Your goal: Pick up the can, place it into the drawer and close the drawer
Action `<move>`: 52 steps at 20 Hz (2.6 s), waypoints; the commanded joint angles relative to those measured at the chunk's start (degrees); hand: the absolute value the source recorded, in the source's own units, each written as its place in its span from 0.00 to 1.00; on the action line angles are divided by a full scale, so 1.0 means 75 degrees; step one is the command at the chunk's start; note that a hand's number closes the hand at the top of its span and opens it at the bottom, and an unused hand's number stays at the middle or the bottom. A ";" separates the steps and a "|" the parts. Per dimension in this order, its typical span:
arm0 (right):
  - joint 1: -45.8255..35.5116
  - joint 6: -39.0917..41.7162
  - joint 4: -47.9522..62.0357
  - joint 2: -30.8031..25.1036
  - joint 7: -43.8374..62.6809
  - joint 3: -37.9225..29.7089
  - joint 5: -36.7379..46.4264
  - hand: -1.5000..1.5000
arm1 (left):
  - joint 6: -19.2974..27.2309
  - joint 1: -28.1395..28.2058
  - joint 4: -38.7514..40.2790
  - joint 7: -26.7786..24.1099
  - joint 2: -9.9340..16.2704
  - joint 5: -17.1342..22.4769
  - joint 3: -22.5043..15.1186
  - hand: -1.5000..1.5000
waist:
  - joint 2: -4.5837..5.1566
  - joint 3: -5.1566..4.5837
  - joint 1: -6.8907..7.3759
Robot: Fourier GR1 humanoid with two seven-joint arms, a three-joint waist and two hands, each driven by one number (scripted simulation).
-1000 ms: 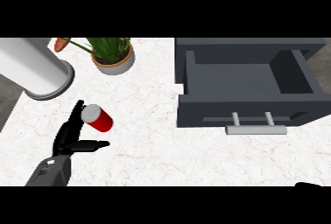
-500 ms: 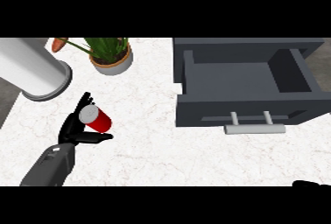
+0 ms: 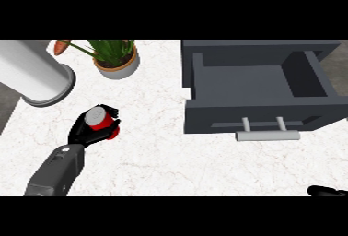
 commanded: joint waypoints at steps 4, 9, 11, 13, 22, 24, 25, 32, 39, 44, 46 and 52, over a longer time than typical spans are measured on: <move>0.0498 0.0186 -0.0324 0.0051 -0.0123 -0.0172 -0.0117 0.00 | -0.0048 -0.0294 0.0025 -0.0181 -0.0451 -0.0022 -0.0069 1.00 | -0.0020 0.0005 -0.0011; 0.0247 0.0290 0.0013 -0.0069 -0.0309 -0.0361 -0.0292 0.00 | 0.0086 -0.0586 0.0015 -0.0129 -0.0486 0.0222 0.0159 1.00 | -0.0008 0.0005 -0.0011; 0.0486 0.0337 -0.0287 -0.0066 -0.0233 -0.0465 -0.0434 0.00 | 0.0705 -0.0701 -0.0238 0.0186 -0.0734 0.0515 0.0392 1.00 | -0.0040 0.0011 0.0019; 0.0281 0.0060 -0.0679 -0.0069 0.0330 -0.0293 -0.0228 0.00 | 0.1433 -0.0582 -0.0196 -0.0097 -0.1153 0.0628 0.0543 1.00 | -0.0029 0.0005 0.0004; 0.0313 0.0319 0.0056 -0.0046 -0.0507 -0.0557 -0.0203 0.00 | 0.2059 -0.0965 -0.1800 0.1424 -0.1745 0.0716 -0.0135 1.00 | -0.0077 0.0019 0.0137; 0.0261 0.0163 -0.0567 -0.0478 0.0507 -0.1063 -0.0624 0.00 | 0.2355 -0.1308 -0.2407 0.2038 -0.1635 0.0655 -0.0243 1.00 | -0.0130 0.0023 0.0195; 0.0141 -0.0066 -0.0734 -0.0093 0.0566 -0.0320 0.0025 0.00 | 0.2368 -0.0988 -0.2714 0.1997 -0.1753 0.0750 -0.0687 1.00 | -0.0117 0.0019 0.0215; 0.0362 0.0124 -0.0348 0.0098 -0.0261 -0.0250 0.0260 0.00 | 0.3017 -0.1786 -0.4320 0.4104 -0.1760 0.1737 -0.1900 1.00 | -0.0135 0.0022 0.0107; 0.0509 0.0219 -0.0440 0.0059 -0.0199 -0.0395 0.0034 0.00 | 0.4202 -0.2448 -0.5448 0.5541 -0.1762 0.1888 -0.2658 1.00 | -0.0076 0.0020 0.0036; 0.0199 -0.0089 -0.0552 0.0206 0.0209 0.0068 0.0587 0.00 | 0.4435 -0.3371 -0.5601 0.6417 -0.1763 0.1534 -0.2577 1.00 | -0.0055 0.0017 0.0086; -0.0531 -0.0401 -0.0495 -0.0034 0.0754 -0.0015 0.0569 0.00 | 0.5085 -0.3862 -0.5739 0.7088 -0.1763 0.1907 -0.3338 1.00 | -0.0059 0.0015 0.0057; -0.0215 -0.0171 -0.0470 -0.0096 0.0474 -0.0430 0.0112 0.00 | 0.4765 -0.5359 -0.4268 0.7152 -0.1595 0.1896 -0.2513 1.00 | -0.0027 0.0019 -0.0022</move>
